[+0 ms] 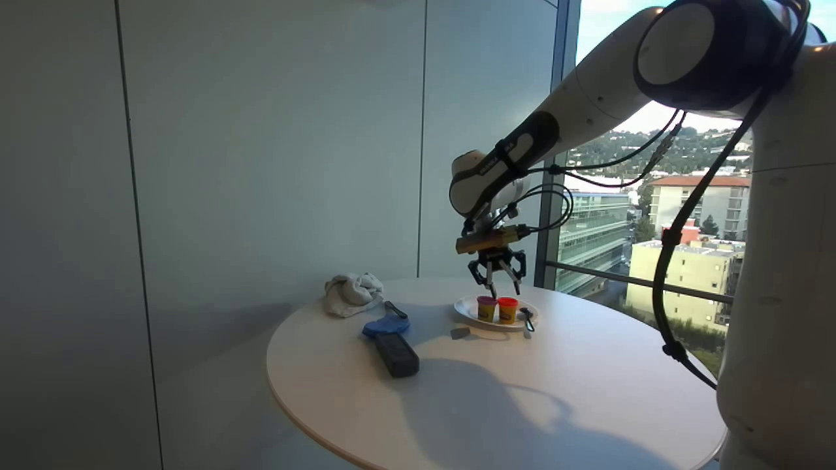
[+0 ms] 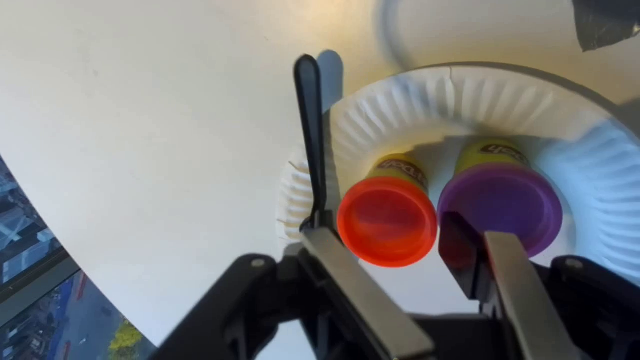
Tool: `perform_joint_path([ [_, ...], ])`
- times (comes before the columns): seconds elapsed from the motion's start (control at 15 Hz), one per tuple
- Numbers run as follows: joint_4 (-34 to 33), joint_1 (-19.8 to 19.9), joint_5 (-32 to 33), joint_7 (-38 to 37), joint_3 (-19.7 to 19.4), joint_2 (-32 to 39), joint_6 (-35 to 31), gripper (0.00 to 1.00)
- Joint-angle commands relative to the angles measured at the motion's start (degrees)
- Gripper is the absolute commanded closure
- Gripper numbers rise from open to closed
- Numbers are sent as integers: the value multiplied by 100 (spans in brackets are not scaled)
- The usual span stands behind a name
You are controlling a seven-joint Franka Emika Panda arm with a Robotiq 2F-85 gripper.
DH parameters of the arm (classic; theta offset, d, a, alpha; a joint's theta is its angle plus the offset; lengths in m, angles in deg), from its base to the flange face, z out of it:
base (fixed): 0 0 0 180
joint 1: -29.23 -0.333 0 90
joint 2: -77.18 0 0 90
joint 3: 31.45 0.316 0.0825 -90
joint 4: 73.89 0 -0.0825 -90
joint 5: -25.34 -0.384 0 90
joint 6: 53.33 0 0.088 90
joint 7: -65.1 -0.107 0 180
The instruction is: Put the spice cups and black objects on the plate
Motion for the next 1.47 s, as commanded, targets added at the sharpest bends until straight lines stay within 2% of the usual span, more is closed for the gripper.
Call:
perform_joint_path([
  [0.0, 43, -52, 400, -30, 94, -262, -98, 9],
  [0.07, 45, -94, 582, -63, 142, -360, -85, 1],
  [0.2, 72, -168, 839, 58, 276, -576, -143, 0],
  [0.53, 135, -469, 316, 851, 792, -888, -519, 0],
  [0.8, 107, -650, -82, 1466, 1036, -720, -1255, 0],
  [0.93, 23, -651, -339, 2069, 1023, -489, -1696, 0],
  [1.13, -138, -602, -1186, 3330, 947, -80, -2149, 0],
  [1.4, -580, -514, -2487, 5065, 1016, 552, -1977, 0],
])
